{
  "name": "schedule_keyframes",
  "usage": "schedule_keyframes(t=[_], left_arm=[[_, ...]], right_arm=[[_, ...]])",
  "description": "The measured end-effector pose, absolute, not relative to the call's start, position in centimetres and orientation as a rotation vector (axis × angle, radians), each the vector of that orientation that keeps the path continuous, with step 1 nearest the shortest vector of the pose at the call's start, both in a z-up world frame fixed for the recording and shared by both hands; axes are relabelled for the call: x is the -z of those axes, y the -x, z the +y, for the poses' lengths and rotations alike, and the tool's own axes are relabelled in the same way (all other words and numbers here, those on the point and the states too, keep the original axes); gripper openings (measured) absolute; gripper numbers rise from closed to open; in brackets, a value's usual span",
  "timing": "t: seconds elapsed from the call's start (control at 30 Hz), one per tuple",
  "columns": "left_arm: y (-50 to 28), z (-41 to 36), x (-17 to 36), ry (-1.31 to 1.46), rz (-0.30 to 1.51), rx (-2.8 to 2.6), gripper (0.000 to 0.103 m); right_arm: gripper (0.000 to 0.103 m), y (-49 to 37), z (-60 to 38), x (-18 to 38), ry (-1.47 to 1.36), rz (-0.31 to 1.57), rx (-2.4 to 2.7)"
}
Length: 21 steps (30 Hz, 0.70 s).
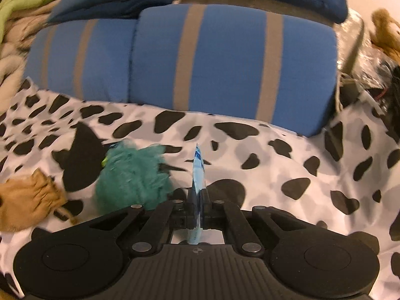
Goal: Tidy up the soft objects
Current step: 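Close the right gripper on the blue wipes packet while the left gripper holds the pouch, then carry the pouch and wipes packet toward the cardboard box with both grippers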
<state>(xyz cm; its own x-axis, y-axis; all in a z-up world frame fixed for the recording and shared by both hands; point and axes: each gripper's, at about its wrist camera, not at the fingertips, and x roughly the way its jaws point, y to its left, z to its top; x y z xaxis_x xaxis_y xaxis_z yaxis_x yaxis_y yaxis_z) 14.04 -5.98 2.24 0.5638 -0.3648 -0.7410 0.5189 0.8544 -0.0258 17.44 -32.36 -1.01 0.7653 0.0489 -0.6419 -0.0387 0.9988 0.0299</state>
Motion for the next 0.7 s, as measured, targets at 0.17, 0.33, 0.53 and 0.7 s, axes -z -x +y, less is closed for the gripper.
schedule_keyframes(t=[0.17, 0.33, 0.53, 0.7], left_arm=[[-14.1, -6.1, -2.1, -0.214, 0.826, 0.522, 0.002], [-14.2, -6.3, -2.2, -0.212, 0.826, 0.527, 0.002], [-14.1, -6.3, -2.1, -0.214, 0.827, 0.53, 0.002], [-14.1, -6.2, -2.1, -0.213, 0.823, 0.53, 0.002]], right_arm=[[0.009, -17.9, -31.6, 1.6, 0.006, 0.711, -0.055], [0.014, -19.1, -31.5, 2.6, 0.005, 0.737, -0.032], [0.016, -21.0, -32.2, 4.8, -0.044, 0.817, 0.013], [0.018, -21.3, -33.1, 5.5, -0.112, 0.834, 0.037]])
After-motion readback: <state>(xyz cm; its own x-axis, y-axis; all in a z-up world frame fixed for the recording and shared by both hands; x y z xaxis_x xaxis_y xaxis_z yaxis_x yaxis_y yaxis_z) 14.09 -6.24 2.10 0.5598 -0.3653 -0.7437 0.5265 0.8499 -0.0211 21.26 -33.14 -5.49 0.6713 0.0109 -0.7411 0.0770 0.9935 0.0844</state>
